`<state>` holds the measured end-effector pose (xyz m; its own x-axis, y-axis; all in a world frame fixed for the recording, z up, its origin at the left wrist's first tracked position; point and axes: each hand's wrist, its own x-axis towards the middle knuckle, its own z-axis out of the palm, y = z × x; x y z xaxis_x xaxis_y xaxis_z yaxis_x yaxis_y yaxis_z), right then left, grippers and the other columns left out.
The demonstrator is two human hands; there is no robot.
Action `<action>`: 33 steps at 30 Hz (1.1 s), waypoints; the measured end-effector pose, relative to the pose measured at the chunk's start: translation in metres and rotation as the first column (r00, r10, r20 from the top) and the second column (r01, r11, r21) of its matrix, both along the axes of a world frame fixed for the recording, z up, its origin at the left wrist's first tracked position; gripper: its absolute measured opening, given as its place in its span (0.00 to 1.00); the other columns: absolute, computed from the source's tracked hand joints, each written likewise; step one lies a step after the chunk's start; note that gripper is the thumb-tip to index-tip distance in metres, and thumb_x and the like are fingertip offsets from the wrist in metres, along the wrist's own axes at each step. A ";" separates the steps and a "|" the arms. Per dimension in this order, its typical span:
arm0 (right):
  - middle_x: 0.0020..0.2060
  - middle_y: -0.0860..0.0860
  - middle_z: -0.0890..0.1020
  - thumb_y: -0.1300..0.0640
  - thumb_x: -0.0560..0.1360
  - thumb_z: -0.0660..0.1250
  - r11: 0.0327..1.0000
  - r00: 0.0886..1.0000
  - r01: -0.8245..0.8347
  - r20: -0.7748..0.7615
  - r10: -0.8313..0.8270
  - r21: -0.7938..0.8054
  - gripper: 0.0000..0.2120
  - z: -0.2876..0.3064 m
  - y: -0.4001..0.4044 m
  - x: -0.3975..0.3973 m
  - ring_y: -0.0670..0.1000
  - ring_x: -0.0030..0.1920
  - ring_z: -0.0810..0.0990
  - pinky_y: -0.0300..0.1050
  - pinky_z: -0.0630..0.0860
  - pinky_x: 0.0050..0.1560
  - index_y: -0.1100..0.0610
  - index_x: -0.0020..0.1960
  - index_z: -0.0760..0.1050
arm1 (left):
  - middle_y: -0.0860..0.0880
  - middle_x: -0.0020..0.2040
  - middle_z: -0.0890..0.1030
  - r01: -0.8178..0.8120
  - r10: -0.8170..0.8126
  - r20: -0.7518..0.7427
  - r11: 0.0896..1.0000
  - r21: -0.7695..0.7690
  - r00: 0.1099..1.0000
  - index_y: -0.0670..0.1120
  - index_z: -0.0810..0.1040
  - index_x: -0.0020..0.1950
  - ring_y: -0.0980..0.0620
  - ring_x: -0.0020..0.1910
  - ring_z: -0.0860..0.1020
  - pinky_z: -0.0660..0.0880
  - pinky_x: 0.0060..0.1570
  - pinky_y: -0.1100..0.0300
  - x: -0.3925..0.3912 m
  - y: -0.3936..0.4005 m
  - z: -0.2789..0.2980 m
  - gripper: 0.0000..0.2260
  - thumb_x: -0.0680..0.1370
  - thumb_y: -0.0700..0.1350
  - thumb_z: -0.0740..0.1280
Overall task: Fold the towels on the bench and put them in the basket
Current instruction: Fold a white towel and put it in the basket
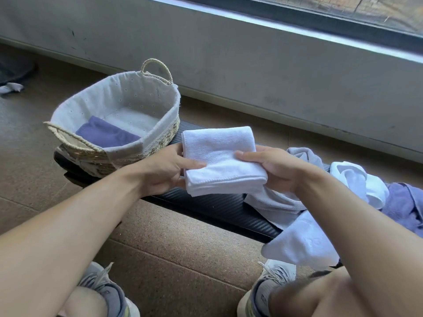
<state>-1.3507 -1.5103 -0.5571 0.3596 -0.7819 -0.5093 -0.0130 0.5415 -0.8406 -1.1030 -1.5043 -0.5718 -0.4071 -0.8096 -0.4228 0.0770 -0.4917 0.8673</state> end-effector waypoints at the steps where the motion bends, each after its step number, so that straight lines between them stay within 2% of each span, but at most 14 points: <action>1: 0.64 0.61 0.81 0.61 0.79 0.66 1.000 1.000 -0.003 0.015 0.003 -0.001 0.16 0.001 -0.001 -0.001 0.58 0.60 0.79 0.57 0.70 0.68 0.60 0.67 0.76 | 0.43 0.64 0.82 -0.028 0.028 -0.030 1.000 -0.001 0.999 0.45 0.73 0.70 0.42 0.62 0.81 0.75 0.66 0.41 0.000 -0.001 0.000 0.24 0.74 0.33 0.70; 5: 0.67 0.62 0.78 0.67 0.78 0.64 0.998 0.985 0.052 0.165 -0.057 0.038 0.20 0.000 -0.005 -0.003 0.59 0.61 0.74 0.51 0.71 0.63 0.58 0.68 0.76 | 0.41 0.64 0.82 -0.051 0.053 -0.120 0.999 0.015 0.991 0.46 0.74 0.71 0.41 0.63 0.81 0.75 0.66 0.44 0.003 -0.004 0.002 0.23 0.77 0.30 0.65; 9: 0.60 0.60 0.82 0.71 0.75 0.63 0.996 0.968 0.060 0.238 -0.074 0.069 0.22 -0.002 -0.010 -0.003 0.54 0.48 0.81 0.43 0.81 0.46 0.58 0.67 0.77 | 0.41 0.61 0.83 -0.082 0.085 -0.111 0.996 0.028 0.990 0.47 0.76 0.69 0.42 0.60 0.82 0.76 0.62 0.46 0.001 -0.004 0.002 0.25 0.77 0.25 0.62; 14: 0.51 0.60 0.84 0.78 0.77 0.53 0.999 0.991 0.046 0.124 -0.049 0.024 0.25 -0.002 -0.011 -0.002 0.54 0.40 0.81 0.43 0.78 0.33 0.60 0.63 0.79 | 0.39 0.53 0.85 -0.166 0.167 -0.048 0.986 0.016 0.985 0.41 0.82 0.58 0.45 0.48 0.84 0.83 0.46 0.53 0.005 -0.010 -0.005 0.17 0.79 0.26 0.59; 16: 0.48 0.60 0.84 0.79 0.77 0.52 0.999 0.997 0.039 0.069 -0.039 -0.008 0.24 -0.003 -0.010 0.000 0.54 0.39 0.83 0.44 0.79 0.34 0.61 0.61 0.79 | 0.39 0.48 0.85 -0.182 0.183 -0.046 0.983 0.028 0.982 0.39 0.82 0.53 0.46 0.42 0.83 0.84 0.36 0.56 0.007 -0.010 -0.006 0.15 0.80 0.26 0.58; 18: 0.43 0.58 0.84 0.78 0.77 0.53 0.998 0.999 0.041 -0.003 -0.041 -0.048 0.22 -0.005 -0.009 0.002 0.54 0.39 0.82 0.45 0.81 0.36 0.61 0.55 0.82 | 0.42 0.39 0.84 -0.187 0.190 -0.046 0.981 0.057 0.981 0.40 0.81 0.47 0.50 0.32 0.82 0.78 0.25 0.62 0.006 -0.008 -0.003 0.17 0.80 0.25 0.57; 19: 0.41 0.57 0.84 0.78 0.77 0.54 0.997 0.998 0.042 -0.039 -0.045 -0.071 0.21 -0.006 -0.009 0.003 0.54 0.38 0.81 0.46 0.81 0.38 0.60 0.50 0.83 | 0.44 0.37 0.83 -0.188 0.190 -0.036 0.980 0.066 0.981 0.41 0.81 0.45 0.51 0.30 0.81 0.76 0.24 0.64 0.007 -0.007 -0.003 0.18 0.79 0.25 0.56; 22: 0.39 0.53 0.84 0.77 0.77 0.58 0.986 0.991 0.015 -0.130 -0.037 -0.169 0.23 -0.009 -0.008 0.005 0.53 0.39 0.80 0.50 0.80 0.42 0.56 0.35 0.82 | 0.42 0.41 0.80 -0.144 0.147 -0.031 0.986 0.079 0.989 0.42 0.78 0.41 0.47 0.37 0.79 0.80 0.33 0.55 0.014 -0.009 -0.005 0.15 0.76 0.31 0.54; 24: 0.38 0.52 0.84 0.79 0.75 0.55 0.969 0.983 -0.028 -0.185 -0.018 -0.244 0.28 -0.011 -0.009 0.006 0.53 0.39 0.80 0.48 0.80 0.39 0.54 0.31 0.82 | 0.40 0.47 0.78 -0.056 0.061 -0.045 0.992 0.111 0.997 0.42 0.79 0.42 0.45 0.42 0.77 0.80 0.39 0.51 0.018 -0.008 -0.006 0.11 0.77 0.39 0.58; 26: 0.35 0.53 0.83 0.80 0.73 0.51 0.956 0.977 -0.077 -0.213 0.016 -0.282 0.30 -0.012 -0.009 0.007 0.51 0.34 0.79 0.42 0.76 0.32 0.55 0.30 0.82 | 0.43 0.51 0.82 0.071 -0.072 0.001 0.993 0.096 0.997 0.41 0.80 0.56 0.48 0.45 0.80 0.80 0.41 0.55 0.018 -0.005 -0.009 0.11 0.79 0.45 0.66; 27: 0.34 0.56 0.82 0.81 0.72 0.51 0.952 0.976 -0.098 -0.213 0.036 -0.289 0.30 -0.013 -0.008 0.007 0.51 0.33 0.78 0.41 0.74 0.31 0.55 0.31 0.82 | 0.43 0.53 0.84 0.123 -0.126 0.031 0.988 0.093 0.992 0.40 0.77 0.63 0.50 0.47 0.81 0.81 0.41 0.57 0.017 -0.003 -0.011 0.17 0.77 0.45 0.70; 29: 0.38 0.61 0.79 0.80 0.71 0.51 0.951 0.979 -0.128 -0.191 0.075 -0.283 0.28 -0.013 -0.004 0.010 0.55 0.35 0.76 0.41 0.72 0.32 0.57 0.32 0.81 | 0.41 0.58 0.84 0.261 -0.268 0.062 0.960 0.096 0.961 0.39 0.75 0.68 0.50 0.52 0.81 0.81 0.45 0.60 0.015 0.001 -0.013 0.22 0.76 0.43 0.71; 31: 0.43 0.66 0.79 0.79 0.70 0.52 0.964 0.986 -0.105 -0.150 0.070 -0.243 0.24 -0.014 -0.002 0.010 0.58 0.40 0.76 0.44 0.71 0.36 0.58 0.32 0.81 | 0.41 0.57 0.83 0.366 -0.375 0.103 0.926 0.093 0.921 0.38 0.77 0.66 0.49 0.52 0.81 0.80 0.46 0.61 0.013 0.005 -0.012 0.20 0.76 0.43 0.72; 33: 0.52 0.70 0.81 0.74 0.70 0.53 0.981 0.995 -0.046 -0.097 0.029 -0.188 0.20 -0.014 -0.002 0.010 0.60 0.46 0.77 0.46 0.70 0.40 0.59 0.34 0.79 | 0.41 0.55 0.84 0.382 -0.388 0.165 0.922 0.067 0.907 0.39 0.80 0.63 0.49 0.50 0.81 0.79 0.46 0.60 0.010 0.007 -0.013 0.18 0.75 0.43 0.74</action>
<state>-1.3404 -1.5119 -0.5709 0.3485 -0.8542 -0.3858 -0.1134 0.3701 -0.9220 -1.0933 -1.4974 -0.5844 -0.6033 -0.5892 -0.5374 -0.2722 -0.4813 0.8332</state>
